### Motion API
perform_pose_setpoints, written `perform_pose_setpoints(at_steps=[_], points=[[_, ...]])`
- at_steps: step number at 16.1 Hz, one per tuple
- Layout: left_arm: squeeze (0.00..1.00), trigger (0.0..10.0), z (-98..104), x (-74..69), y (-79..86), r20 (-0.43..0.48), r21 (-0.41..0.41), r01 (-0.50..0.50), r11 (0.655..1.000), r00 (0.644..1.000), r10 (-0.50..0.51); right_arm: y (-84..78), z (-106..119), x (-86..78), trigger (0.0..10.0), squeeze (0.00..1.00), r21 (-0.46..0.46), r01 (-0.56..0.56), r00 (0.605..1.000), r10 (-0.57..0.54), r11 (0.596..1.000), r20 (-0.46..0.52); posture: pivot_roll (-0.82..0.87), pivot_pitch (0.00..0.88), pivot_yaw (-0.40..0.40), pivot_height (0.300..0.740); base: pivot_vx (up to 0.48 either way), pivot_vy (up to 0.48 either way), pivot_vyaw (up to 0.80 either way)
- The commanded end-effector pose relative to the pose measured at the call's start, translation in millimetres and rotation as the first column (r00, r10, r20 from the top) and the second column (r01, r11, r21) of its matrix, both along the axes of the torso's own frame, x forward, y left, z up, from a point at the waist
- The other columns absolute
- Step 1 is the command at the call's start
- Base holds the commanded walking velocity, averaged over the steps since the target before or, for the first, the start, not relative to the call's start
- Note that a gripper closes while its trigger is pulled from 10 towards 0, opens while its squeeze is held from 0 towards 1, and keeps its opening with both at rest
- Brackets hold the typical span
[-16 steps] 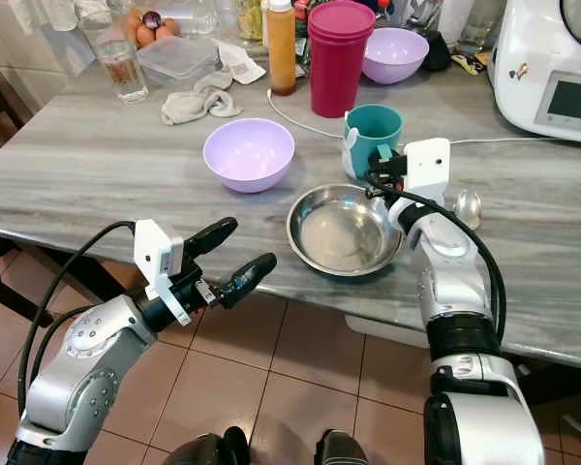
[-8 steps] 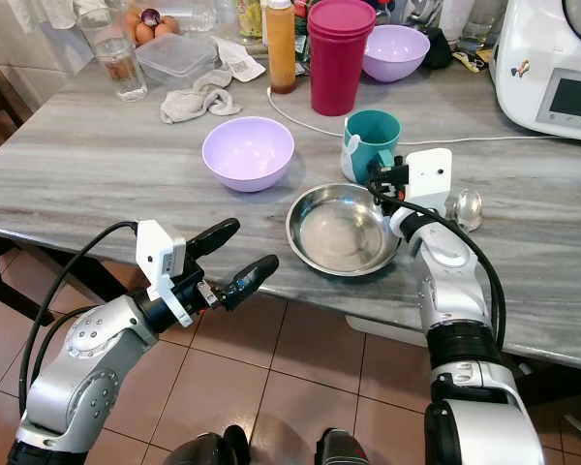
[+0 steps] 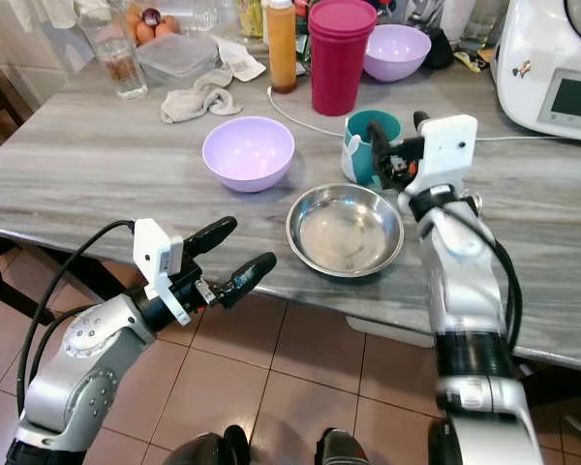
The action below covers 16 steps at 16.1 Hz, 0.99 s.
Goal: Setting the table
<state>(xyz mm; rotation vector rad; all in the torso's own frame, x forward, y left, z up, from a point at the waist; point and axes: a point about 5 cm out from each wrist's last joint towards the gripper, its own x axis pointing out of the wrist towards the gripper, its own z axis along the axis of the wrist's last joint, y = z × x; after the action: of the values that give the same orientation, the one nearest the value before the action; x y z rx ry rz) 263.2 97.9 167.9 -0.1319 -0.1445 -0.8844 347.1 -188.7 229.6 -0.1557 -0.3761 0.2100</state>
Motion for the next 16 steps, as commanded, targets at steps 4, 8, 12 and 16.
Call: perform_pose_setpoints(at_steps=[4,8,12,16], points=[[0.00,10.0,0,3.9,3.9,0.008,-0.001,-0.023,1.000,1.000,0.023,9.1,-7,-25.0,10.0,1.00,-0.018,0.042,0.999,-0.042,0.999,0.013,-0.21,0.169,0.063,0.740,0.000,0.000,0.00],[0.00,10.0,2,10.0,4.9,0.030,-0.017,-0.071,0.997,0.997,0.072,16.4,-11,-37.6,10.0,1.00,-0.013,0.100,0.995,-0.100,0.995,0.017,-0.21,0.146,0.052,0.740,0.000,0.000,0.00],[0.00,10.0,5,16.1,9.4,0.050,-0.048,-0.147,0.988,0.988,0.149,23.8,-7,-39.0,10.0,1.00,-0.011,0.120,0.992,-0.120,0.993,0.030,-0.21,0.132,0.040,0.740,0.000,0.000,0.00],[0.00,10.0,11,28.3,20.8,0.072,-0.089,-0.297,0.951,0.950,0.303,28.5,-3,-38.4,10.0,1.00,-0.038,0.137,0.990,-0.135,0.990,0.052,-0.21,0.127,0.037,0.740,0.000,0.000,0.00]])
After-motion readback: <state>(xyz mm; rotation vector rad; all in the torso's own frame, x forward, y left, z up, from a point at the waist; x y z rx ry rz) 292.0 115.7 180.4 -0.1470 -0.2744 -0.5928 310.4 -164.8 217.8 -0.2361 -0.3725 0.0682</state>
